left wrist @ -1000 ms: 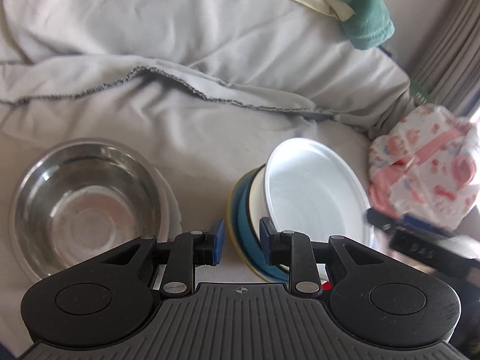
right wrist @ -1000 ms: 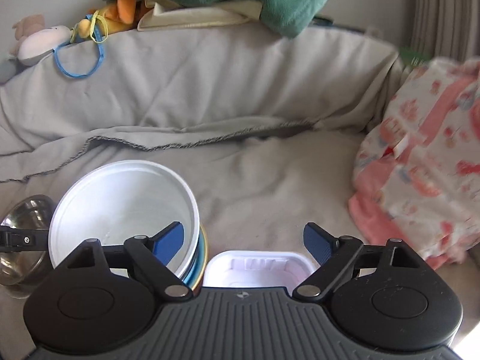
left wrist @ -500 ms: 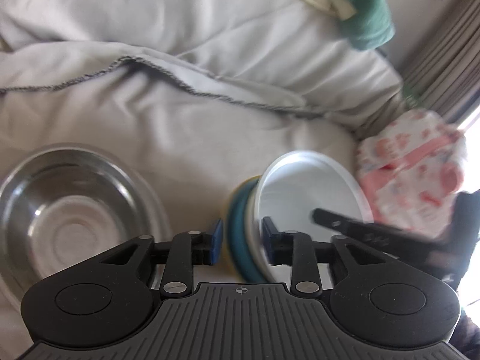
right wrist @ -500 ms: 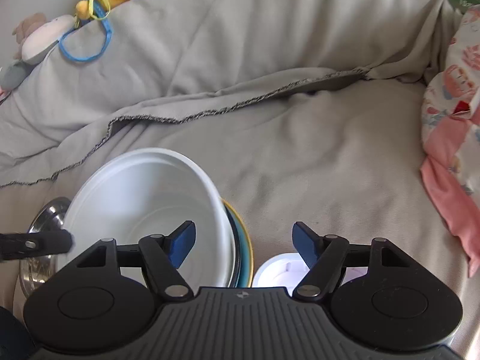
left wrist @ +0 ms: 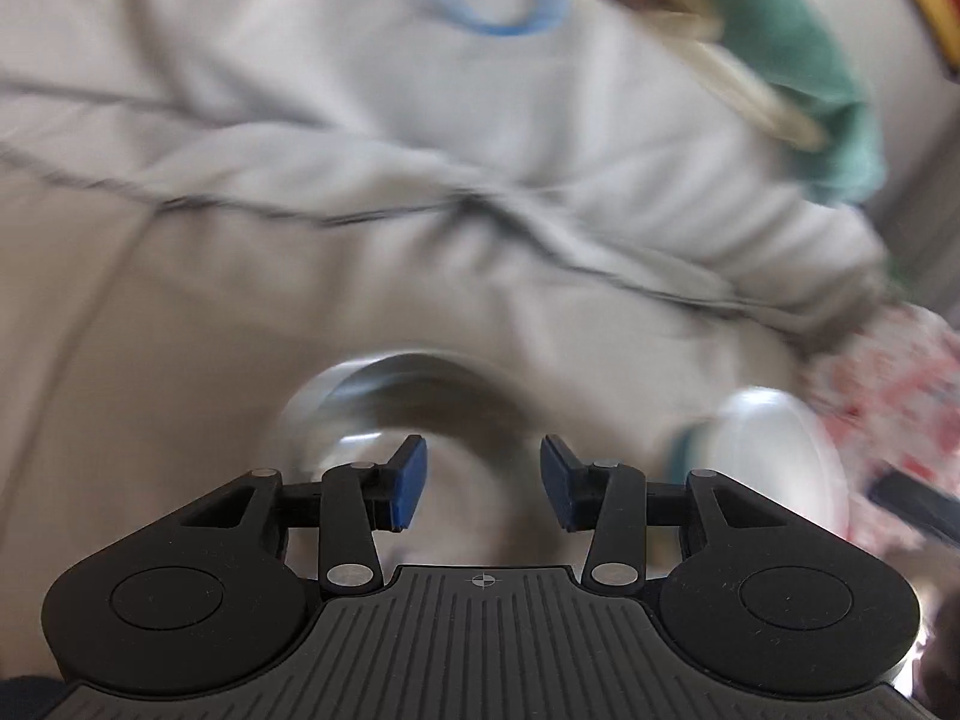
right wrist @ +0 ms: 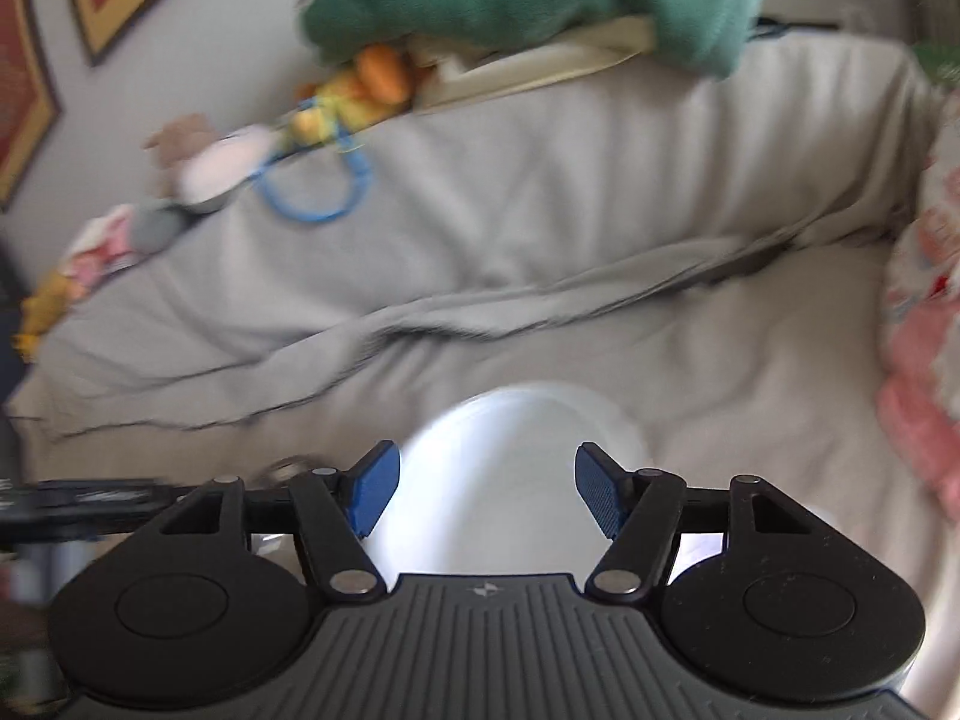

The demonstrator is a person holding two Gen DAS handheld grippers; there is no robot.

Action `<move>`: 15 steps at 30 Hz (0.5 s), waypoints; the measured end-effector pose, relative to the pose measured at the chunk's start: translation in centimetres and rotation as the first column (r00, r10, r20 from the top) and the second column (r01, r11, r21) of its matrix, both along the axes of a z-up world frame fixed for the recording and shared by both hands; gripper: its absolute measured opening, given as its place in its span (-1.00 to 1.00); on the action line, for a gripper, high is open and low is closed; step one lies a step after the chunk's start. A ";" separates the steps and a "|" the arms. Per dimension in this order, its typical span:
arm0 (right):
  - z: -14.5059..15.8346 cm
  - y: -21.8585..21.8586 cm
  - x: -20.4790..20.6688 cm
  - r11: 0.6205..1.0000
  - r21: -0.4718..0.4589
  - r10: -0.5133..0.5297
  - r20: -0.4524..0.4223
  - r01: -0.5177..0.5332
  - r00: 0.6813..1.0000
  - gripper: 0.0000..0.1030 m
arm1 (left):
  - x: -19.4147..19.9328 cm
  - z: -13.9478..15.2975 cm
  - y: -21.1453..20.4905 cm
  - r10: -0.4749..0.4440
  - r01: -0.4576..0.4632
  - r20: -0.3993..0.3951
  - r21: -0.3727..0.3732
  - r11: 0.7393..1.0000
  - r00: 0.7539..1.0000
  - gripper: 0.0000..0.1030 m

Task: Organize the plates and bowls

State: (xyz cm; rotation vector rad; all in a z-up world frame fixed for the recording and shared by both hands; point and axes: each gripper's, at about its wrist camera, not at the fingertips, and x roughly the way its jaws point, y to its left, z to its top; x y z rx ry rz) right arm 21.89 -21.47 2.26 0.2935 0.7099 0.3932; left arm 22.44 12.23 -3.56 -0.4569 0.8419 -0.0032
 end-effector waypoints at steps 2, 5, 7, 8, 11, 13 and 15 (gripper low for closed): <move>-0.4 2.8 -0.6 0.996 0.019 0.089 -0.033 -0.088 0.996 0.27 | 0.0 -1.2 1.7 0.040 -0.039 -0.025 0.012 0.999 0.999 -0.11; -1.7 7.7 -1.8 0.988 -0.041 0.145 -0.056 -0.147 0.988 0.27 | -0.1 -2.9 3.1 0.080 -0.079 -0.044 0.025 0.997 0.996 -0.15; -3.0 10.3 -1.9 0.986 -0.067 0.145 -0.106 -0.153 0.984 0.27 | -0.4 -3.2 3.6 0.094 -0.093 -0.020 0.044 0.995 0.995 -0.30; -3.7 11.4 -1.8 0.987 -0.072 0.135 -0.134 -0.145 0.982 0.27 | -0.5 -3.2 3.8 0.100 -0.099 -0.017 0.049 0.994 0.995 -0.30; -5.1 13.8 -1.4 0.991 -0.078 0.093 -0.195 -0.110 0.976 0.27 | -0.5 -3.6 4.3 0.099 -0.097 -0.034 0.052 0.994 0.995 -0.28; -5.8 15.0 -1.2 0.992 -0.085 0.074 -0.220 -0.094 0.973 0.27 | -0.7 -4.1 4.5 0.092 -0.089 -0.053 0.061 0.994 0.994 -0.28; -6.5 16.0 -1.1 0.991 -0.103 0.060 -0.232 -0.086 0.971 0.27 | -0.6 -4.9 4.9 0.085 -0.082 -0.079 0.051 0.995 0.993 -0.28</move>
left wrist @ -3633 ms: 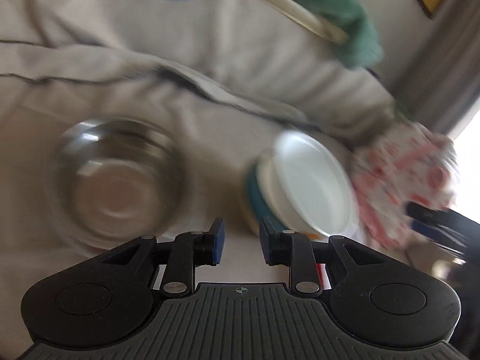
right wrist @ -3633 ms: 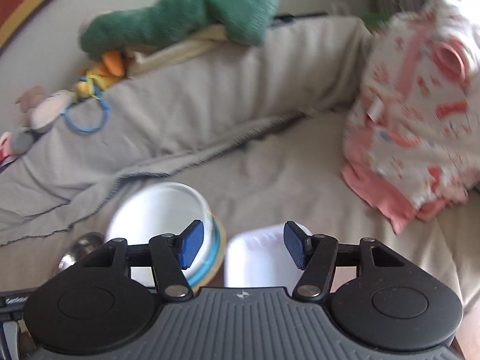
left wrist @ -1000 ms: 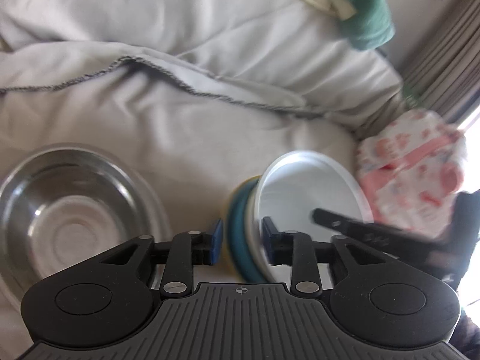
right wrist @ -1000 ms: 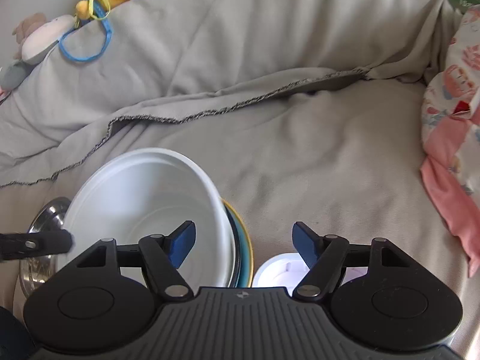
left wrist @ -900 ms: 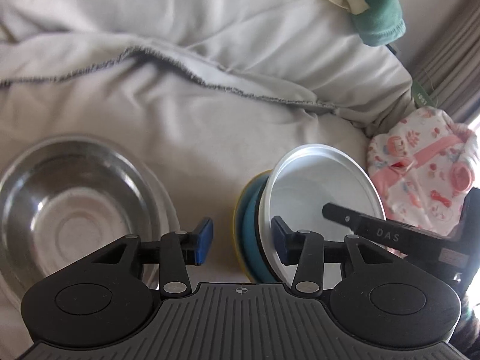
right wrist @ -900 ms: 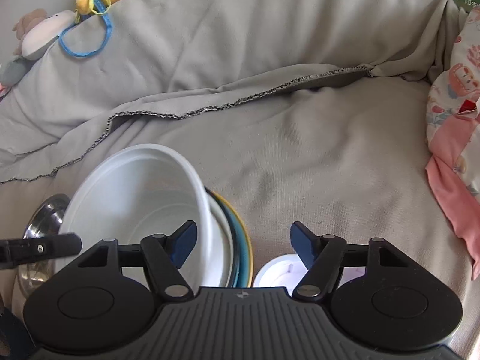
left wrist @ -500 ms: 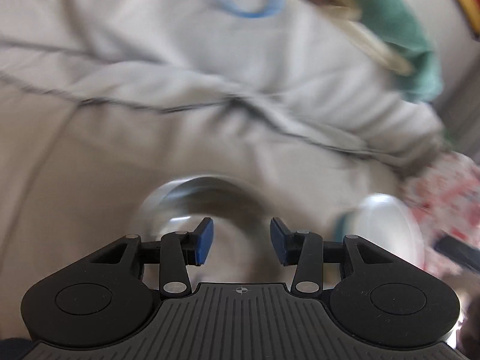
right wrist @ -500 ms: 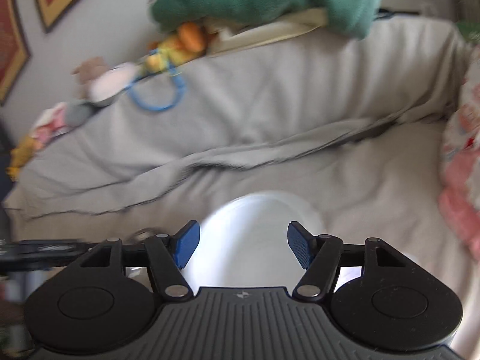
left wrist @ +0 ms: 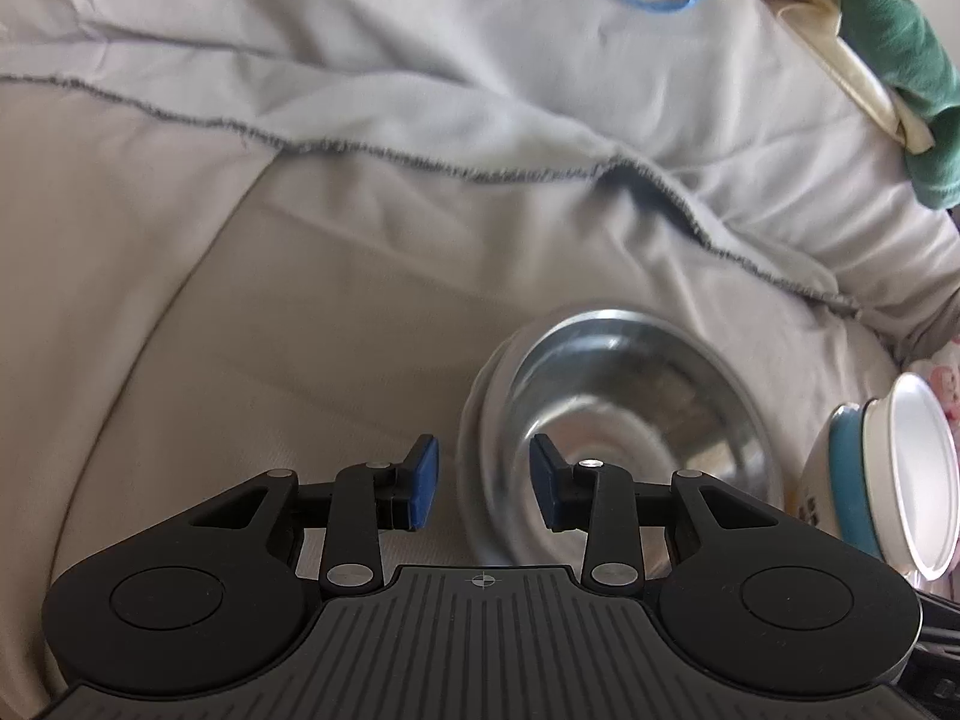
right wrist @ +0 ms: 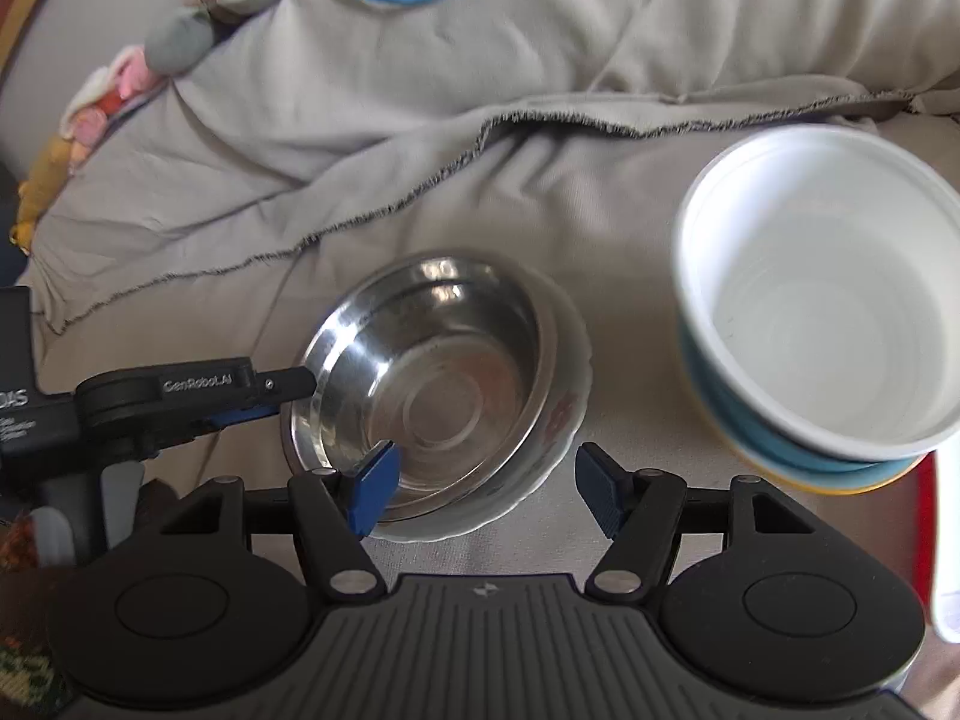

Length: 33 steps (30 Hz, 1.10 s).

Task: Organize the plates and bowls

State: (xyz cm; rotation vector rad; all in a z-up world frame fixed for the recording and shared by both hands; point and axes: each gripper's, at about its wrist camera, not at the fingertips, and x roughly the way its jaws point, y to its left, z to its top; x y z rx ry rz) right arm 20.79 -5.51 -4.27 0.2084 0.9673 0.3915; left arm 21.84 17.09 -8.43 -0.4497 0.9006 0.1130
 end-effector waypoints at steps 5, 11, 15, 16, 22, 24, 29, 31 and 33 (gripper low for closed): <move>-2.5 0.8 0.8 0.999 -0.039 -0.019 -0.063 0.017 0.998 0.39 | 0.4 -1.7 0.3 -0.011 0.010 -0.045 -0.041 0.999 0.999 -0.21; -4.2 1.1 2.1 0.998 0.070 0.020 -0.141 -0.011 0.990 0.32 | 1.4 -2.9 -0.7 -0.071 0.064 -0.070 -0.095 0.993 0.995 -0.16; -3.8 1.4 2.7 0.998 0.059 0.032 -0.108 -0.025 0.994 0.29 | 2.0 -2.7 -1.3 -0.074 0.069 -0.063 -0.090 0.994 0.995 -0.04; -3.8 1.3 2.9 0.998 0.052 0.027 -0.093 -0.023 0.995 0.27 | 2.2 -2.6 -1.5 -0.079 0.074 -0.058 -0.088 0.993 0.995 -0.04; -3.5 0.5 2.8 0.999 0.029 0.036 -0.081 -0.034 0.996 0.26 | 1.9 -1.9 -2.4 -0.075 0.074 -0.048 -0.023 0.997 0.996 -0.08; -2.5 0.3 1.8 0.997 0.023 0.078 -0.044 -0.077 0.996 0.26 | 0.7 -0.4 -2.5 -0.039 0.040 -0.019 0.029 0.999 0.999 -0.09; 2.3 -2.3 -1.3 0.979 0.045 0.192 0.092 -0.197 0.977 0.26 | -1.3 5.5 -4.4 -0.068 0.062 0.133 0.047 0.997 0.989 -0.09; 4.9 -4.3 -2.0 0.983 0.045 0.170 0.177 -0.181 0.969 0.26 | -1.2 7.4 -6.2 -0.153 0.161 0.185 -0.027 0.987 0.971 -0.09; 7.1 -7.0 -2.2 0.992 0.034 0.112 0.264 -0.125 0.958 0.26 | -0.5 8.5 -8.4 -0.232 0.257 0.219 -0.095 0.962 0.948 -0.09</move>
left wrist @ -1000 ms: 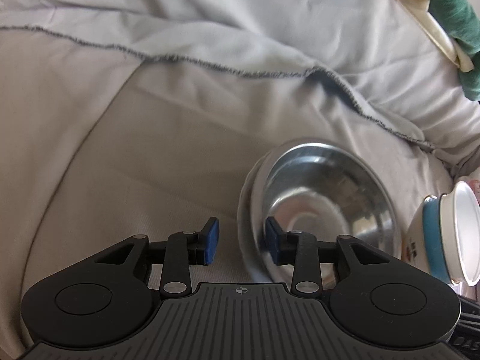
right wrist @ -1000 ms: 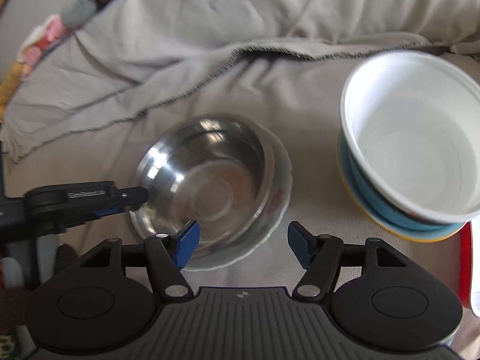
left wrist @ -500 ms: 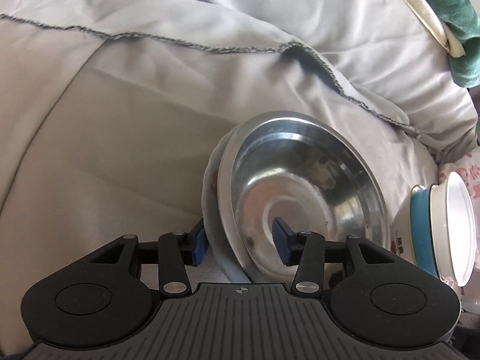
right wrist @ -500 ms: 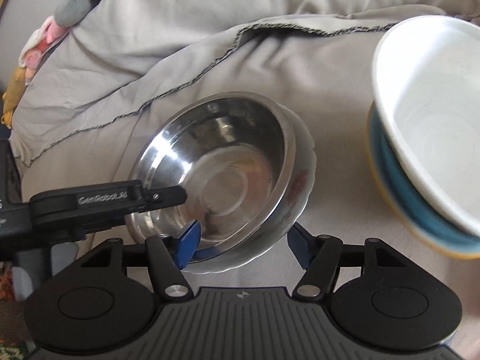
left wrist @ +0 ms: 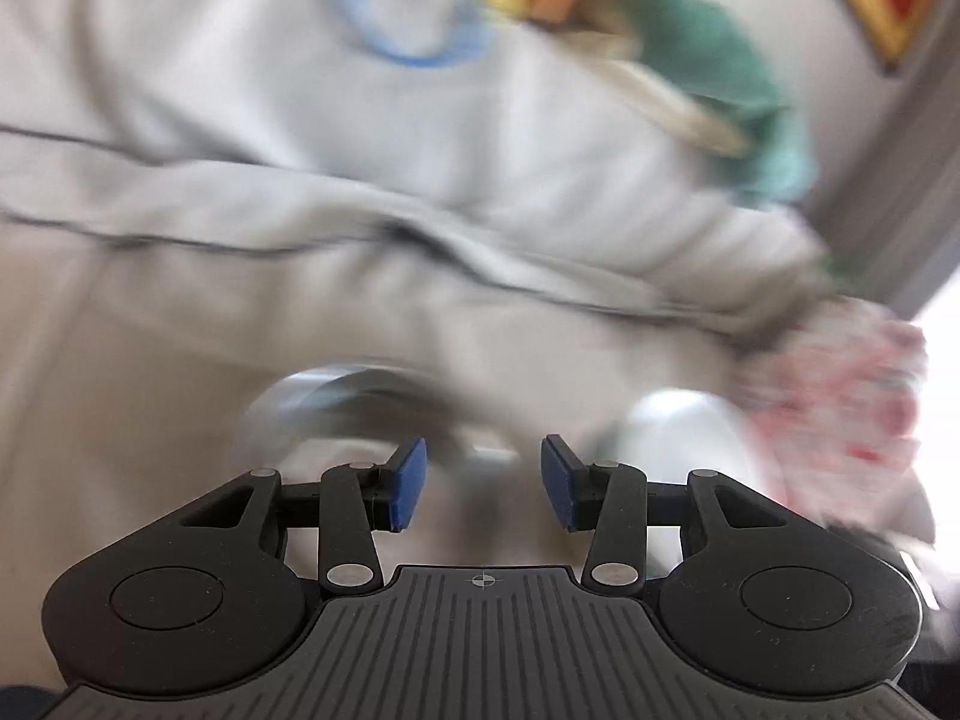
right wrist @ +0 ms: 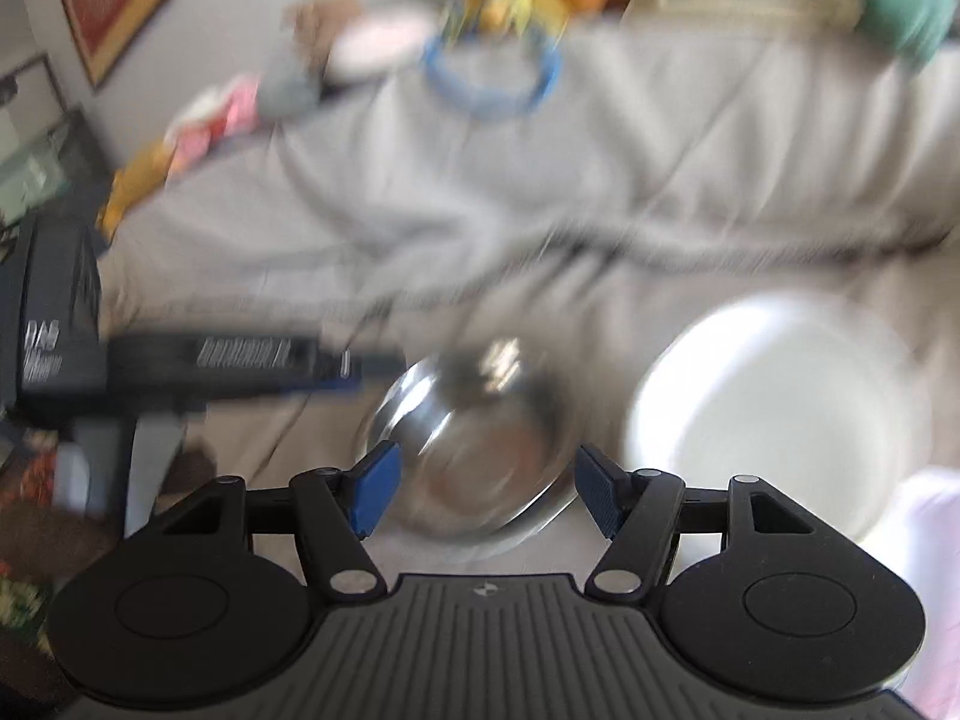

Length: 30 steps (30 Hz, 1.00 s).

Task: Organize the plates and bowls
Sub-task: 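Move the right gripper over the white bowl stack and the tray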

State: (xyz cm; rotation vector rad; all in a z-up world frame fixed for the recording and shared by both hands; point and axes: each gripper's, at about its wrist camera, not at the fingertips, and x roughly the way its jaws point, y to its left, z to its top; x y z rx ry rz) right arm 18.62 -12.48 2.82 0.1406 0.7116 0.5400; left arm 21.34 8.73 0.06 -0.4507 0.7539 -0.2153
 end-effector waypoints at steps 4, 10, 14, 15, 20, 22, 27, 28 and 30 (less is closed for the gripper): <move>1.2 -5.3 2.1 0.977 -0.064 -0.198 0.090 0.204 0.976 0.29 | 2.1 0.0 -4.6 -0.100 0.099 -0.016 -0.013 0.995 0.995 -0.09; -2.8 -10.3 6.9 0.940 -0.159 -0.304 0.019 0.303 0.952 0.29 | 4.7 -2.2 -7.7 -0.096 0.095 -0.081 -0.011 0.995 0.992 -0.09; -5.8 -12.6 9.7 0.945 -0.130 -0.309 -0.049 0.300 0.950 0.28 | 6.4 -3.2 -7.3 -0.065 0.061 -0.125 -0.037 0.997 0.990 -0.09; -6.3 -13.0 10.2 0.942 -0.132 -0.319 -0.053 0.310 0.946 0.28 | 6.8 -3.3 -7.4 -0.070 0.064 -0.136 -0.046 0.997 0.988 -0.08; -8.2 -13.6 11.0 0.946 -0.114 -0.313 -0.082 0.303 0.946 0.29 | 7.6 -3.4 -7.9 -0.089 0.080 -0.147 -0.070 0.994 0.985 -0.04; -8.0 -14.1 10.5 0.949 -0.092 -0.309 -0.087 0.301 0.947 0.29 | 7.3 -3.2 -8.1 -0.081 0.074 -0.138 -0.061 0.995 0.987 -0.08; -7.2 -17.4 8.0 0.945 -0.044 -0.327 -0.073 0.324 0.942 0.30 | 5.2 -0.9 -8.9 -0.105 0.101 -0.070 -0.053 0.993 0.992 -0.08; -7.1 -18.2 7.5 0.938 -0.049 -0.347 -0.071 0.344 0.935 0.30 | 4.5 -0.2 -9.5 -0.127 0.125 -0.049 -0.041 0.991 0.991 -0.08; -7.2 -19.9 6.9 0.924 -0.056 -0.382 -0.073 0.379 0.921 0.30 | 3.3 1.0 -10.9 -0.190 0.189 -0.031 -0.031 0.982 0.981 -0.08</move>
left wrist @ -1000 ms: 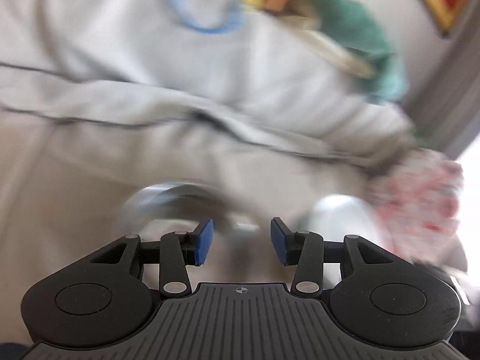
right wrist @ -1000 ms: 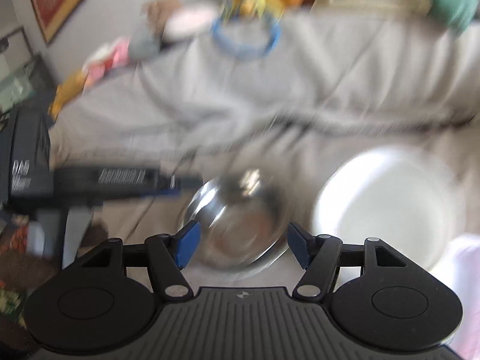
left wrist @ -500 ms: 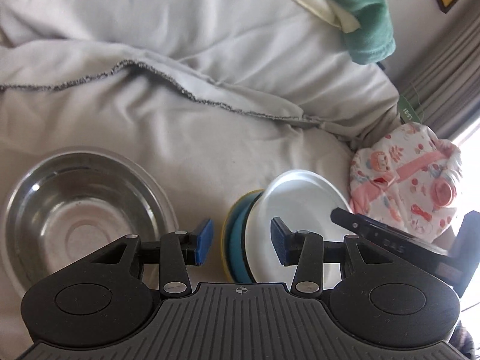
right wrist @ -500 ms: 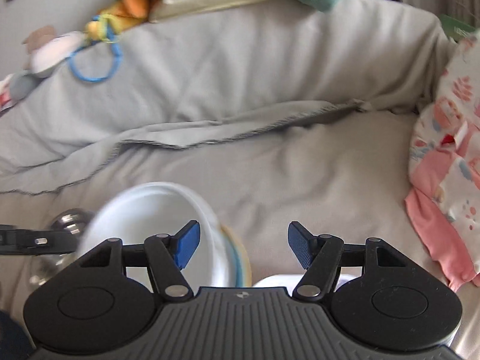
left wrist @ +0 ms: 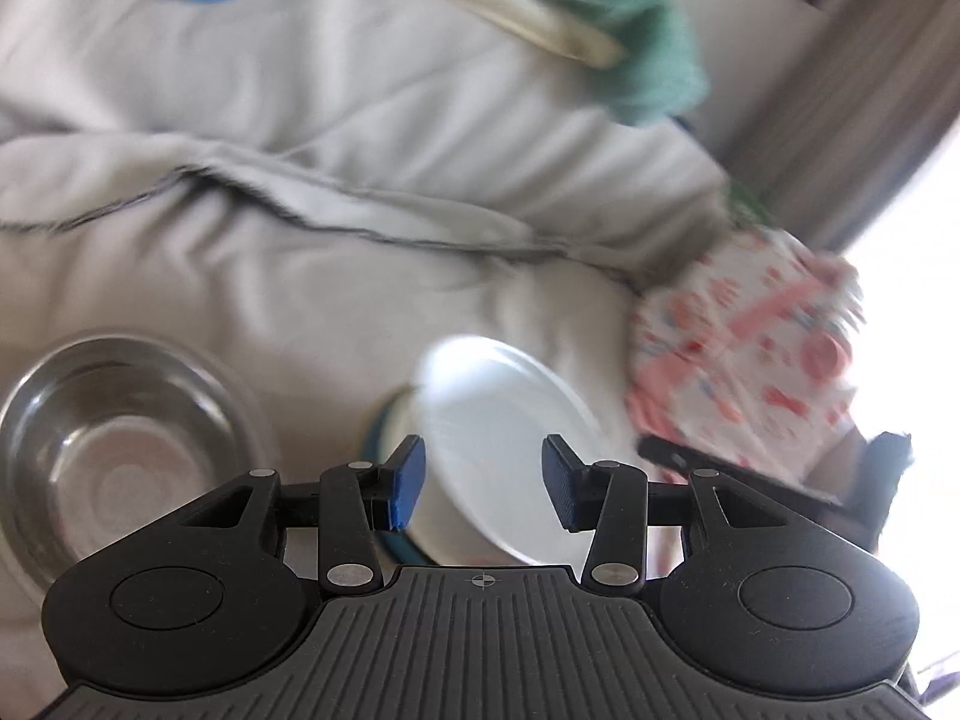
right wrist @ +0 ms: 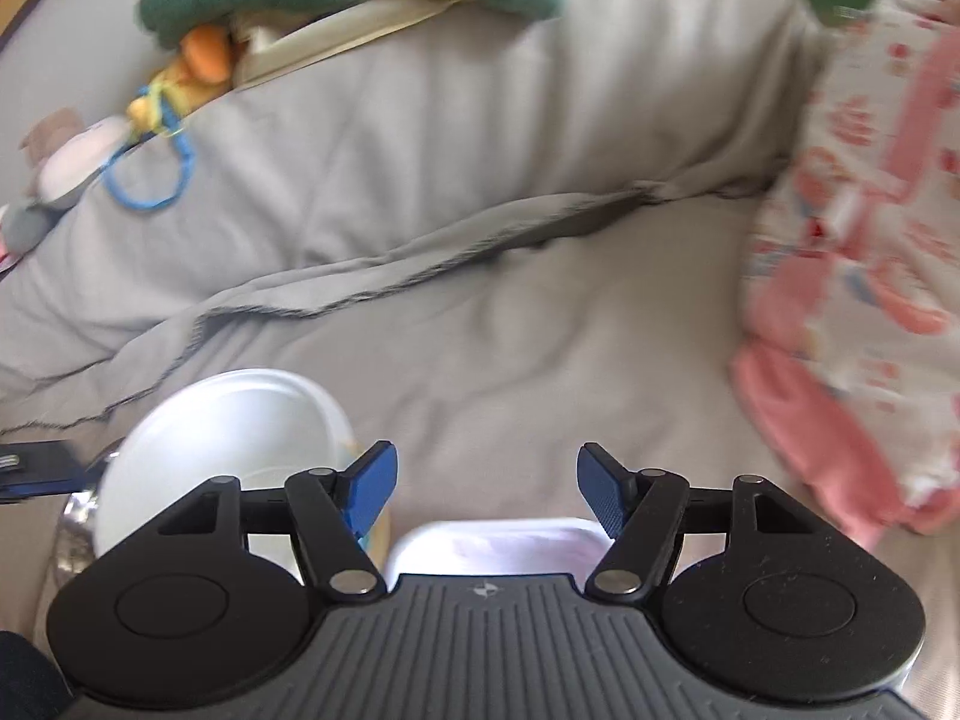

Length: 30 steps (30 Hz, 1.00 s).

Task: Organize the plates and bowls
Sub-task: 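Move the right gripper over the white bowl stack and the tray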

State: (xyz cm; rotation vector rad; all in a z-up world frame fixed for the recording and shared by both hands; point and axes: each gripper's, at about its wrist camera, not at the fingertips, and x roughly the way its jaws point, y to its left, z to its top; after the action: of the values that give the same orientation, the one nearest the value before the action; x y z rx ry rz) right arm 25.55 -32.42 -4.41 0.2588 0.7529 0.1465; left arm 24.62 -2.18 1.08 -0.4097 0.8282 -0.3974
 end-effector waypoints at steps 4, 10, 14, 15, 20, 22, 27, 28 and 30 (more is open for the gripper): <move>-1.2 -2.8 -0.3 0.999 0.002 -0.052 -0.054 0.052 0.997 0.30 | -1.5 -0.6 -4.7 -0.131 0.133 -0.063 0.031 0.991 0.989 -0.08; -5.5 -4.3 0.4 0.996 0.062 -0.053 -0.238 0.070 0.970 -0.05 | -0.6 -6.8 -11.1 -0.182 0.217 -0.257 0.113 0.970 0.949 -0.08; -7.3 -4.6 0.5 0.993 0.107 -0.023 -0.285 0.055 0.958 -0.17 | 0.2 -9.8 -12.9 -0.141 0.200 -0.302 0.176 0.964 0.943 -0.08; -7.5 -4.6 0.4 0.993 0.110 -0.016 -0.286 0.050 0.958 -0.18 | 0.4 -10.4 -13.2 -0.133 0.197 -0.310 0.183 0.963 0.941 -0.08; -8.3 -4.7 0.2 0.984 0.181 0.048 -0.297 0.007 0.954 -0.28 | 1.5 -11.9 -15.2 -0.135 0.210 -0.322 0.210 0.955 0.937 -0.36; -8.2 -4.9 0.3 0.979 0.205 0.060 -0.290 0.000 0.955 -0.29 | 2.0 -11.8 -16.0 -0.150 0.218 -0.307 0.200 0.955 0.940 -0.40; -7.6 -5.0 1.0 0.987 0.159 0.013 -0.259 0.030 0.966 -0.28 | 3.0 -11.9 -18.1 -0.194 0.253 -0.289 0.181 0.950 0.937 -0.41; -7.6 -5.2 1.2 0.987 0.156 0.003 -0.257 0.038 0.966 -0.28 | 3.1 -12.0 -18.3 -0.200 0.258 -0.289 0.180 0.949 0.936 -0.41; -7.4 -5.5 1.3 0.986 0.160 -0.009 -0.252 0.050 0.968 -0.28 | 3.1 -12.0 -18.4 -0.205 0.260 -0.285 0.173 0.950 0.936 -0.41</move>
State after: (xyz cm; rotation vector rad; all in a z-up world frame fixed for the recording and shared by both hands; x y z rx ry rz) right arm 26.88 -37.96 -11.76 0.4522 0.9897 0.1497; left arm 27.71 -20.58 -10.97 -0.1683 1.1748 -0.4775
